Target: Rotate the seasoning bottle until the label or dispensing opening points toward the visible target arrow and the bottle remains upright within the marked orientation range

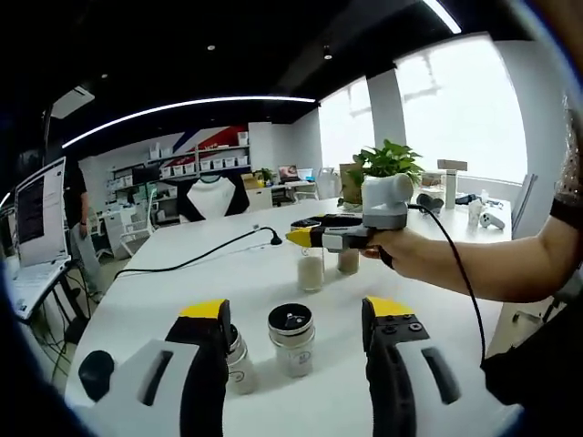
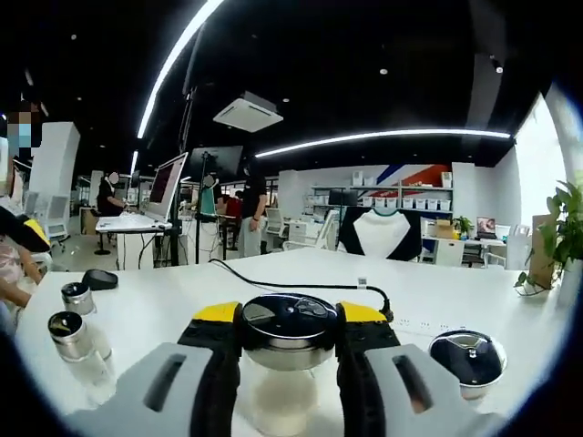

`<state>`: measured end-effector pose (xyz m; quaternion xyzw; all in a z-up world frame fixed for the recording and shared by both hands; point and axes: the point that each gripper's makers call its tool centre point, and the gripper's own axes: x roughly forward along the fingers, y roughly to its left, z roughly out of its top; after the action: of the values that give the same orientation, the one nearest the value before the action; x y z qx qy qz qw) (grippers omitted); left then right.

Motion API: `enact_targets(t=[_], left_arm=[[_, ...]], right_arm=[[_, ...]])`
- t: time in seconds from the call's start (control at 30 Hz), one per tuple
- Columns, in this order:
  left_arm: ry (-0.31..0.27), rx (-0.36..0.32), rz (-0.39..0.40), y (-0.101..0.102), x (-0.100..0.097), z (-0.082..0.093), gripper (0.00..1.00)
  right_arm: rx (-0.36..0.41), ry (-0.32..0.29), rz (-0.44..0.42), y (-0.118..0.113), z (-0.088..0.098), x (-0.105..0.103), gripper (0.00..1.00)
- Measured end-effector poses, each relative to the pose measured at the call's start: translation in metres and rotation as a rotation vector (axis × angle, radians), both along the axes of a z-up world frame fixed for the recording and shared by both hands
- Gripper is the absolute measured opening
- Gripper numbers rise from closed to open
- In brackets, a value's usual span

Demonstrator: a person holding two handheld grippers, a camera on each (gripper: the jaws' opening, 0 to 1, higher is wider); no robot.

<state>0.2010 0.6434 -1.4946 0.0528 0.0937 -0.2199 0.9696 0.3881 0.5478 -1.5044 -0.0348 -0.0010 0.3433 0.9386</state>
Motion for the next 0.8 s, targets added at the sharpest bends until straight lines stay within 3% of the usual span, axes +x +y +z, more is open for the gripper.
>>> enact_targets(t=[0.3, 0.47, 0.6, 0.8], left_arm=[[-0.028, -0.032, -0.117, -0.052, 0.002, 0.009, 0.62], [-0.015, -0.023, -0.193, -0.086, 0.004, 0.005, 0.64], [-0.002, -0.02, -0.227, -0.102, 0.005, -0.001, 0.65], [0.006, -0.013, -0.255, -0.115, 0.002, -0.004, 0.65]], right_arm=[[-0.005, 0.008, 0.099, -0.013, 0.015, -0.057, 0.37], [0.006, -0.004, 0.165, -0.018, 0.035, -0.096, 0.37], [0.045, -0.007, 0.23, -0.019, 0.055, -0.127, 0.37], [0.067, -0.003, 0.293, -0.019, 0.071, -0.161, 0.37]])
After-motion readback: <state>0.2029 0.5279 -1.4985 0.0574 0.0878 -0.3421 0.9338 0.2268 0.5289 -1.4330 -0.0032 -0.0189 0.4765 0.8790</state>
